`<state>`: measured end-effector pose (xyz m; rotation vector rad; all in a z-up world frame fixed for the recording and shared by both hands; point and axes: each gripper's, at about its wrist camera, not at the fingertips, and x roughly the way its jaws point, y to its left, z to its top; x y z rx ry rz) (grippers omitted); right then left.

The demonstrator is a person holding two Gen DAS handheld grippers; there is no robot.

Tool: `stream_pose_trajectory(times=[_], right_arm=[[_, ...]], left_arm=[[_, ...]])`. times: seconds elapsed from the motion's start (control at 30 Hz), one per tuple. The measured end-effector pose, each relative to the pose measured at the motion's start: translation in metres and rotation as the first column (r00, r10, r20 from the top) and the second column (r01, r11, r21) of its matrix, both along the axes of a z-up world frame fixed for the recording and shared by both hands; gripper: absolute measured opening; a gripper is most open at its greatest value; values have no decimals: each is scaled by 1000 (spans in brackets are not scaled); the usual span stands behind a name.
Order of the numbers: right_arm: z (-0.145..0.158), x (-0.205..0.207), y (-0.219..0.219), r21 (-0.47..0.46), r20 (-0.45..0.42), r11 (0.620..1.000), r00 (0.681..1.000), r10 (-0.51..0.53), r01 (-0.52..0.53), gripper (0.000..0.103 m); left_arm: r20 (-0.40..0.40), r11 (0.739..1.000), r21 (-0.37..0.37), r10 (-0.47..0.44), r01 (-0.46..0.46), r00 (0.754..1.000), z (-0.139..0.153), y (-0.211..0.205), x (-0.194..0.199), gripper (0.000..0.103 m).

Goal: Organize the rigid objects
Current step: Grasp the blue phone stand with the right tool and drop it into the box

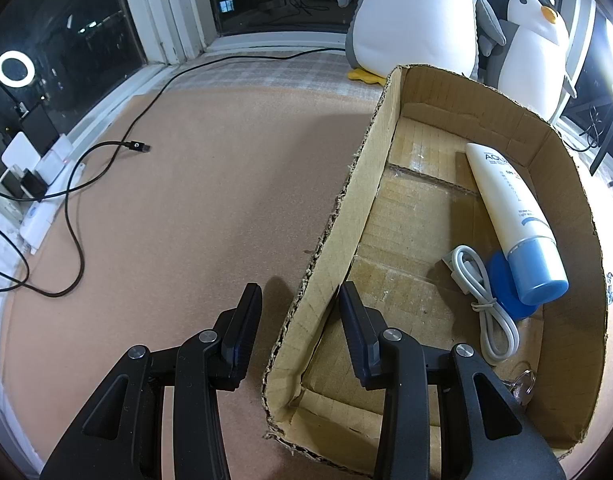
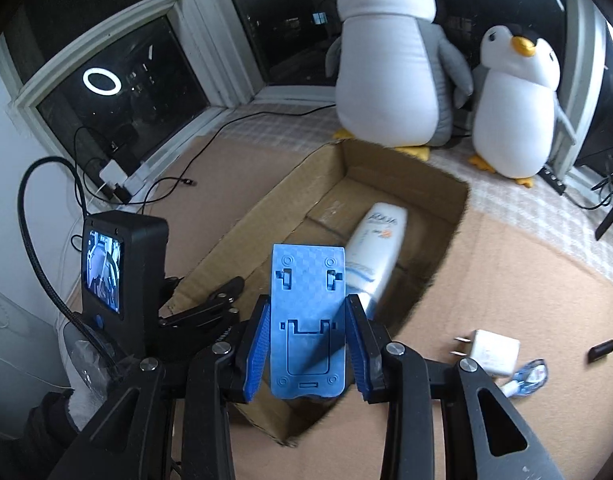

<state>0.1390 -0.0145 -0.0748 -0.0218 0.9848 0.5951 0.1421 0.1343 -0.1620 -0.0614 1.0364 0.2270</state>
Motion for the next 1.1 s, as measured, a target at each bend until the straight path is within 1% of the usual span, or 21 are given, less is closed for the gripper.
stream_pose_trajectory(times=[0.2,0.3,0.33,0.37,0.43,0.5,0.63,0.83,1.0,1.1], right_arm=[[-8,-2,11,9,-19,1000,1000,15,-15,32],[-8,-4,14,2,-11,1000,1000,26,-26,33],[-8,-5,15,-3,-6,1000,1000,29,-29,40],[-7,-6,15,-6,-1,1000,1000,31,-31,52],[-4,-8,14,-5,19,1000,999,29,-29,65],[-2,-9,12,-3,37,1000,999,28,-28,65],[2,-9,5,3,44,1000,999,24,-24,66],[5,-10,-16,-3,62,1000,998,-7,7,67],[9,-11,-50,-12,77,998,995,-68,69,67],[6,-9,-79,-10,61,991,989,-132,133,67]], left_arm=[[-1,1000,0,0,0,1000,0,0,0,38],[-1,1000,3,0,0,1000,0,0,0,38],[-1,1000,2,0,0,1000,0,0,0,38],[-1,1000,2,0,0,1000,0,0,0,38],[0,1000,3,1,-1,1000,0,-1,0,38],[-1,1000,5,1,-1,1000,-1,-2,-1,38],[-1,1000,6,1,-1,1000,0,-2,-1,38],[-1,1000,7,1,-1,1000,0,-2,-1,38],[-1,1000,5,1,-1,1000,0,-2,-1,38],[-1,1000,5,1,-1,1000,0,-2,-1,38]])
